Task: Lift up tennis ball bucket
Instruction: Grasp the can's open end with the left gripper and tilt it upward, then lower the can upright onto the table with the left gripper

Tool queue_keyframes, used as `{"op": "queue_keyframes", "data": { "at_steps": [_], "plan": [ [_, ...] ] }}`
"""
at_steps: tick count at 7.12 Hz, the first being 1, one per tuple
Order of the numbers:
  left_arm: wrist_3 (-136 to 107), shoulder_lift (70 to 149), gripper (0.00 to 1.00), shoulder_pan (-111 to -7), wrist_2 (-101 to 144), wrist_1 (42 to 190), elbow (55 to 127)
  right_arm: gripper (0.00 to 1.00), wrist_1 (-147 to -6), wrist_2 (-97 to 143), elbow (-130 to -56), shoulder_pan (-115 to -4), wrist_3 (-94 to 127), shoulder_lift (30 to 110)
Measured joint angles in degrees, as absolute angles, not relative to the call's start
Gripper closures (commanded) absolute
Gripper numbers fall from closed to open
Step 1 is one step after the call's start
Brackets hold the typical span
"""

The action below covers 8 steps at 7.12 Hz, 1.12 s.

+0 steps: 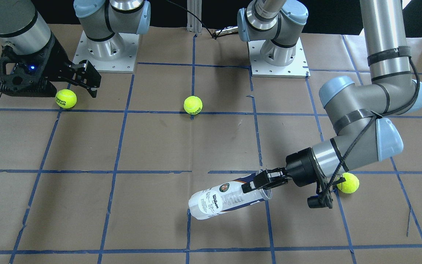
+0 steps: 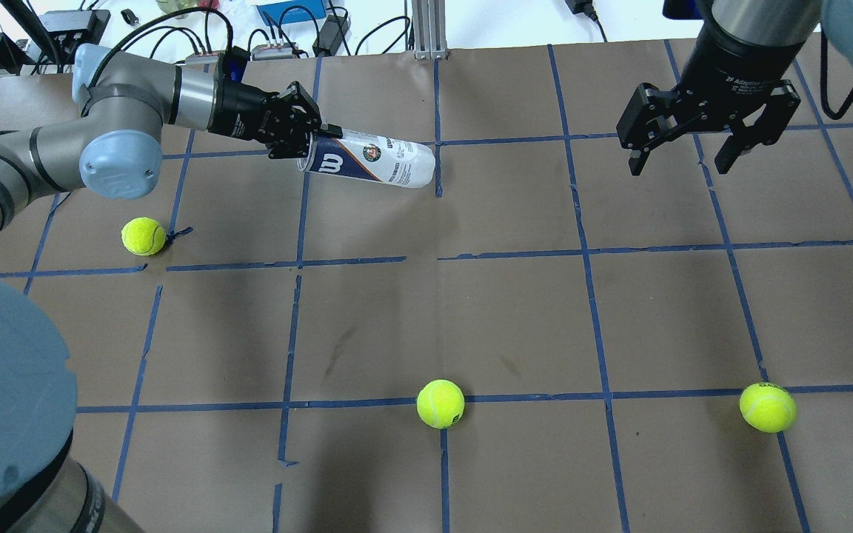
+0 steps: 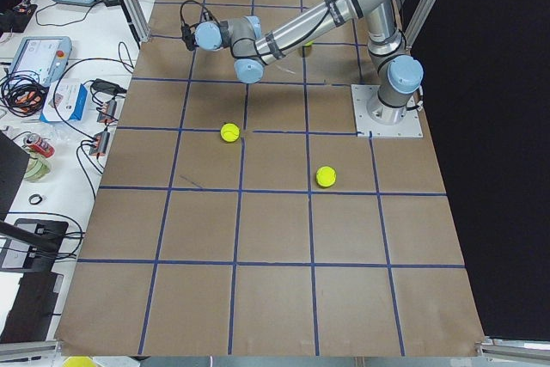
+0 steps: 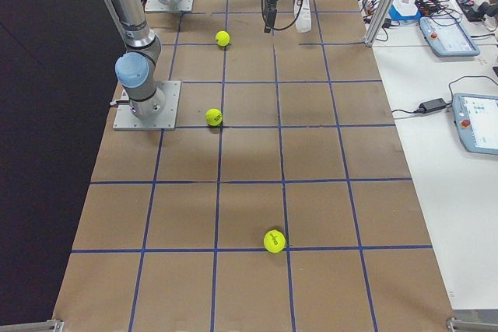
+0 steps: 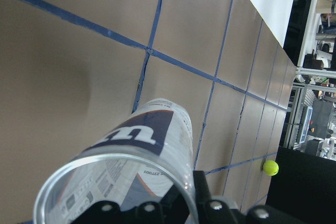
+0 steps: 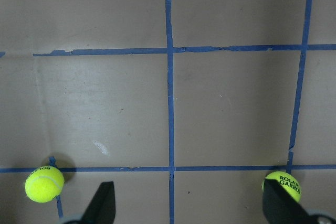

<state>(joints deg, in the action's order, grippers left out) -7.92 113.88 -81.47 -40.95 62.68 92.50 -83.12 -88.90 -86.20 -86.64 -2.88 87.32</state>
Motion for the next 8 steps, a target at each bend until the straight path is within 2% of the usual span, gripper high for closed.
{"op": "queue_keyframes", "data": {
  "at_steps": [1,4,8],
  "plan": [
    [-9.26,112.02,0.99,-84.34,-48.16,64.08,90.28,0.00,-83.26,-88.94,-85.87,-86.61,-3.13,87.03],
    [-7.14,111.53,1.00,-94.52,-74.82,76.39,76.37,0.00,-83.52,-88.95,-85.69,-86.42,-3.23,86.71],
    [-3.03,114.76,0.99,-102.83,-92.11,79.31,73.69,0.00,-83.74,-88.95,-85.84,-86.07,-3.39,86.62]
  ]
}}
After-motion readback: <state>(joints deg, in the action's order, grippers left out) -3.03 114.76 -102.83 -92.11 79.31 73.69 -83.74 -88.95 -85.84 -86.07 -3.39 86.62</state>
